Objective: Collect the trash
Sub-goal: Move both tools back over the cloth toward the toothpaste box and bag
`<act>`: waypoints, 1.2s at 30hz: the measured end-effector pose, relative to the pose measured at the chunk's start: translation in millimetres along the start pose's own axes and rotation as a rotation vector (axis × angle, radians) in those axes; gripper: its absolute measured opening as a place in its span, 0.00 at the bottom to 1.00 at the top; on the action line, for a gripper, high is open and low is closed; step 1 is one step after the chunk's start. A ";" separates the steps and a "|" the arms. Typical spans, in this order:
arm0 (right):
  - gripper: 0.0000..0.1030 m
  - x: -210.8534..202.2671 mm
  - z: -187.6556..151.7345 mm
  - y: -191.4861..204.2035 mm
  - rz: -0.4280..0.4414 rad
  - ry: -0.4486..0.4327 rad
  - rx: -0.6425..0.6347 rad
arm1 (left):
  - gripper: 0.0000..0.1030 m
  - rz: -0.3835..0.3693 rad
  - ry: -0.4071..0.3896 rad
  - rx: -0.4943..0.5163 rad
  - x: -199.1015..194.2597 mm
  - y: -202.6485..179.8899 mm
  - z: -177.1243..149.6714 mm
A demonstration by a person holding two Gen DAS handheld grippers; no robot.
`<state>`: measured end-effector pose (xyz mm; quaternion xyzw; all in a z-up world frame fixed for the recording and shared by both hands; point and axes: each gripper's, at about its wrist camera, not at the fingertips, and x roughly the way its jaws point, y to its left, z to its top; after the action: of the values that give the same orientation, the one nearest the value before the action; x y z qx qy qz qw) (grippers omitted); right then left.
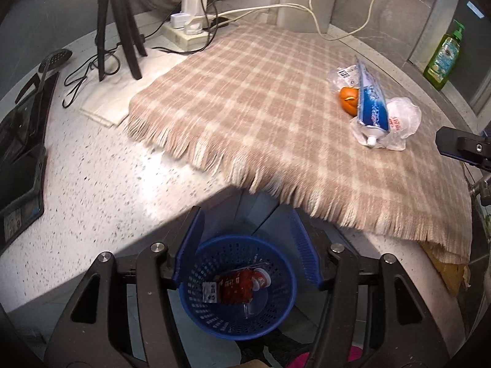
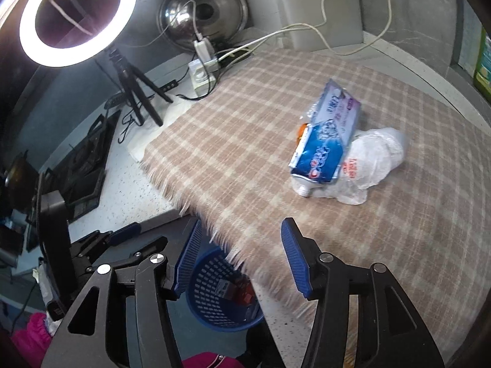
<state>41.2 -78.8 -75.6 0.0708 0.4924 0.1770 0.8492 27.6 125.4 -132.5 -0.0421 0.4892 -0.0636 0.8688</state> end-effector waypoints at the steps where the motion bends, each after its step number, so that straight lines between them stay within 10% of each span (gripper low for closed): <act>1: 0.53 -3.4 2.0 -9.2 -0.001 -0.007 0.027 | 0.58 -0.005 -0.004 0.013 0.7 -6.2 4.8; 15: 0.59 -23.1 33.8 -118.7 -0.052 -0.066 0.282 | 0.65 -0.065 -0.046 0.179 14.3 -88.0 62.2; 36: 0.59 27.9 59.4 -190.2 0.110 0.034 0.525 | 0.66 -0.054 0.025 0.352 69.1 -169.6 108.4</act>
<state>148.9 -241.6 -124.3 0.3124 0.5312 0.0904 0.7824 144.0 -51.6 -111.8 0.0984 0.4799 -0.1720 0.8547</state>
